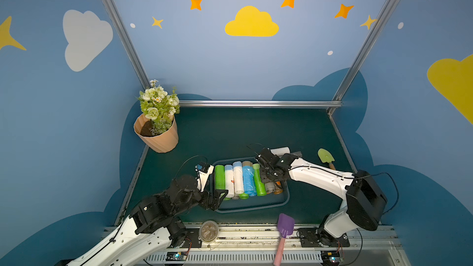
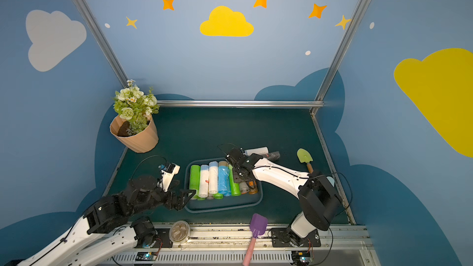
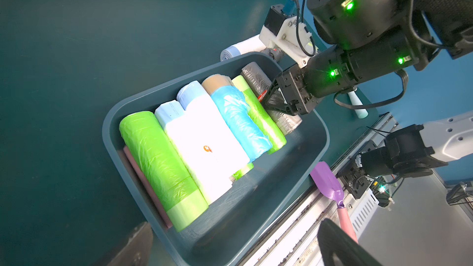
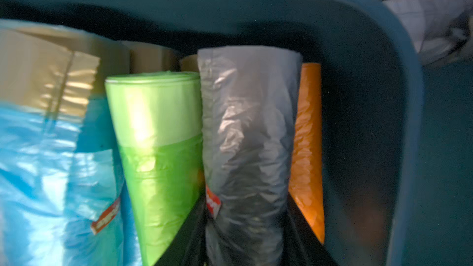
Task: Put the roll of trash bags into the storage box
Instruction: Adjust the roll of trash bags in the storage box.
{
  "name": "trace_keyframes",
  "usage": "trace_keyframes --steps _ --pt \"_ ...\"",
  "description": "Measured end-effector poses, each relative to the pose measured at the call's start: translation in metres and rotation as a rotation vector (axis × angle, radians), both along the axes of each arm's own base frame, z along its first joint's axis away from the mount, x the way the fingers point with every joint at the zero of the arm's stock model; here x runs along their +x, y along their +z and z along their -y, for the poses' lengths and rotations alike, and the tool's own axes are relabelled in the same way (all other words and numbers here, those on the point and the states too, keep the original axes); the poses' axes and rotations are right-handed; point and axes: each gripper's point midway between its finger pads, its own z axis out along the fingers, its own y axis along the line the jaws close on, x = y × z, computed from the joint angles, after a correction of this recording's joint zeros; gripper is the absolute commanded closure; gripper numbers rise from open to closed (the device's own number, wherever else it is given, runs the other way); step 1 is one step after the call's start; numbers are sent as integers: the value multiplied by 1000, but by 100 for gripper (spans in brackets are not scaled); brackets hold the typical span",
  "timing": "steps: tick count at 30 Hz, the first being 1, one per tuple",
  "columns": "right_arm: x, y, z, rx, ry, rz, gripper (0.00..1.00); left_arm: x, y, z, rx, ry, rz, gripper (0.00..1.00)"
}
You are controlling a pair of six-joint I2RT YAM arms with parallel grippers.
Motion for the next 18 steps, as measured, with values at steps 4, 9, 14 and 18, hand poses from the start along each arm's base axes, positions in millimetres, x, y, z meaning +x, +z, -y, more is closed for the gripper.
trace_keyframes --steps 4,9,14,18 --pt "-2 10 -3 25 9 16 66 0 0 0 0 0 0 0" --pt "-10 27 -12 68 38 43 68 0 0 0 0 -1 0 0" --pt "-15 37 -28 116 55 46 69 0 0 0 0 -1 -1 0" --pt "-16 30 -33 124 42 22 70 0 0 0 0 -1 -1 0"
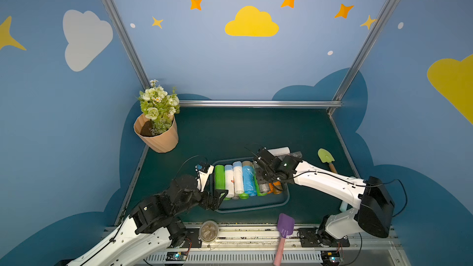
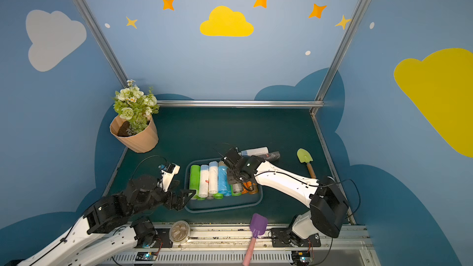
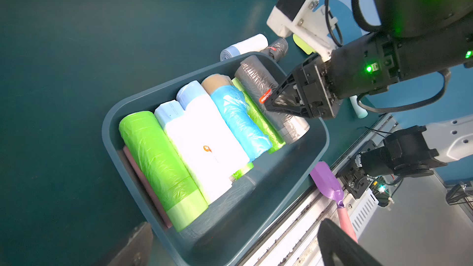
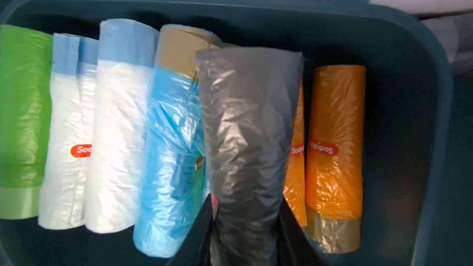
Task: Put the roll of trash bags into the storage box
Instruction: Adjust the roll of trash bags in the storage box.
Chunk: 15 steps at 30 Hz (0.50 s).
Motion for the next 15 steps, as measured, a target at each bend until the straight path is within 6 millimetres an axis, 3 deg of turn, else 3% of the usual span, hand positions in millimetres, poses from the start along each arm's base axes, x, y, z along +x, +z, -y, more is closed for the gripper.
trace_keyframes --steps 6,15 --pt "5 -11 -2 -4 -39 -27 72 0 0 0 -1 -1 0 0" --pt "10 -13 -8 55 -90 -57 72 0 0 0 -1 -2 -1 0"
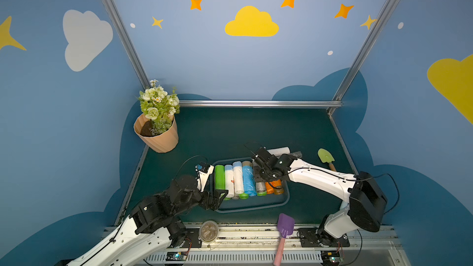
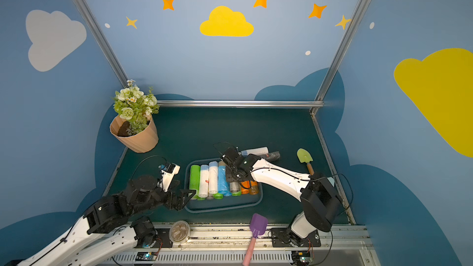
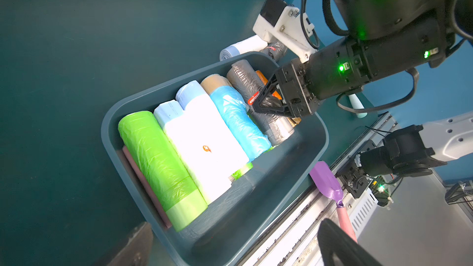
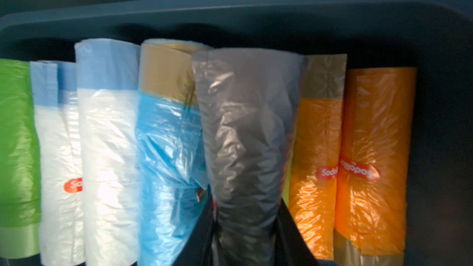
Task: Put the roll of trash bags into the storage box
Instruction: Adjust the roll of trash bags in the storage box.
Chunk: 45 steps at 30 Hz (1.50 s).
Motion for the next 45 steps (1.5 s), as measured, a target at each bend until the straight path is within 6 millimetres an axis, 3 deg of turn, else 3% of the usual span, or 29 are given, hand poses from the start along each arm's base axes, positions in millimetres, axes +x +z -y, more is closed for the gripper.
trace_keyframes --steps 6,21,35,38,41,45 --pt "0 -3 -3 29 -34 -18 71 0 0 0 -1 -1 0 0" --pt "-1 -12 -1 7 -37 -41 46 -3 0 4 -10 -23 -12 0" --pt "0 27 17 29 -16 40 37 -5 1 18 -33 -76 -35 0" --pt "11 34 34 37 -56 59 38 -2 -3 25 -20 -83 -53 0" --pt "31 38 76 48 -163 78 35 6 -1 38 5 -98 -75 0" --pt "48 36 138 53 -330 90 29 24 17 63 16 -131 -60 0"
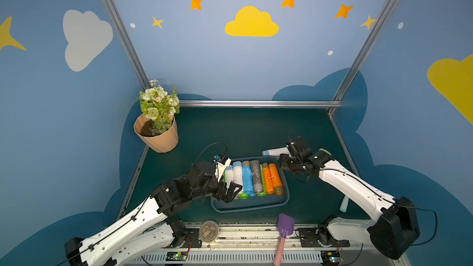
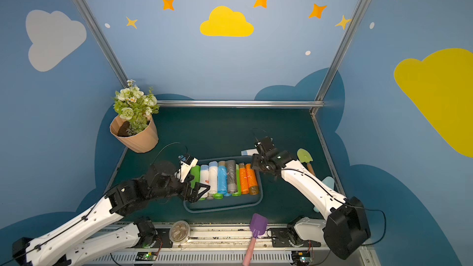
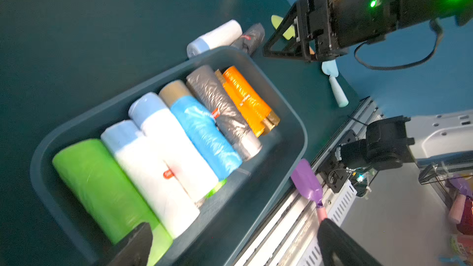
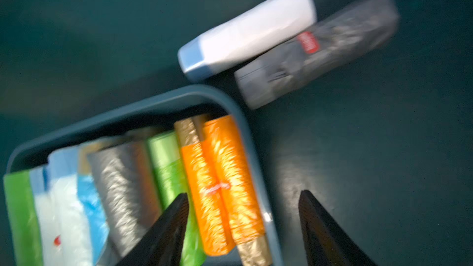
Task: Put the roll of trash bags into the storage box
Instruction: Adjust the roll of trash bags in the storage box, then pick up the roll of trash bags from the center of the board.
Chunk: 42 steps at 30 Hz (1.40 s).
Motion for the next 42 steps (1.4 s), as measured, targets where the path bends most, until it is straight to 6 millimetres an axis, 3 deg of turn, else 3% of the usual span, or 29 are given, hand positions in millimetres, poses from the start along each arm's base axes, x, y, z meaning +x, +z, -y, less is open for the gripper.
trace_keyframes --steps 4,7,16,26,32,42 --pt "7 -13 40 31 -122 -26 17 18 20 28 16 -58 31 0" --pt "13 -28 54 68 -183 -62 13 27 25 51 28 -125 42 0" --pt "40 -68 47 177 -322 -153 11 39 17 92 71 -301 69 0" --pt "70 -67 39 196 -508 -138 13 50 -9 96 105 -303 77 0" --pt "72 -88 42 179 -586 -181 23 49 1 95 58 -279 94 0" --pt "79 -103 44 172 -635 -197 31 48 4 95 46 -271 92 0"
